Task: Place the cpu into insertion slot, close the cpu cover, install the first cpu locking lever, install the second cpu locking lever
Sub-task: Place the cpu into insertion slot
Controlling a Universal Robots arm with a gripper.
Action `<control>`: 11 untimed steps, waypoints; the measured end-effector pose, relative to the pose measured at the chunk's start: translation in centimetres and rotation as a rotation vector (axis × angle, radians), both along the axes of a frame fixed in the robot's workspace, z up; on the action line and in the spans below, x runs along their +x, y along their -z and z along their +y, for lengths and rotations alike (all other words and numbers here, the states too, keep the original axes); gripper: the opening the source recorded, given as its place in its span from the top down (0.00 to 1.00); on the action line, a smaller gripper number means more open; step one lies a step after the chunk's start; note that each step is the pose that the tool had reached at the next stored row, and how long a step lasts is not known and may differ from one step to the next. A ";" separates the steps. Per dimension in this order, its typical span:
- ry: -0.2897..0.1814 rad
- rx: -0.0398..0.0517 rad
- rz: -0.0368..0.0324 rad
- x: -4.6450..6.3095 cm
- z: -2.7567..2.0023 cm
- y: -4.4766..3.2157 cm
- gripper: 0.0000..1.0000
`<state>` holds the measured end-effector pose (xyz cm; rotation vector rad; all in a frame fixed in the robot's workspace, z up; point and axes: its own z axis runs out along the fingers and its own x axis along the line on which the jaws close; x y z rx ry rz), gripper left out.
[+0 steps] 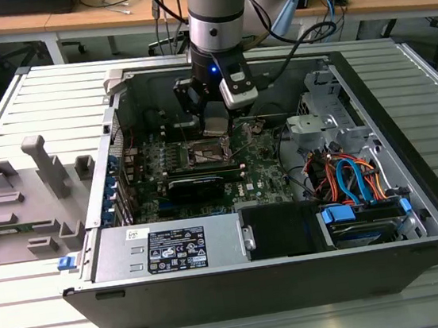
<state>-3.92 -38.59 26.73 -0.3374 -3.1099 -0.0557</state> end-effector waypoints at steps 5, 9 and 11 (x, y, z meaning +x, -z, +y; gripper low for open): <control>0.015 0.0000 0.0000 0.0 0.00 0.02 0.45; 0.025 0.0000 0.0000 0.0 0.00 0.03 0.45; 0.031 0.0000 0.0000 0.0 0.00 0.04 0.45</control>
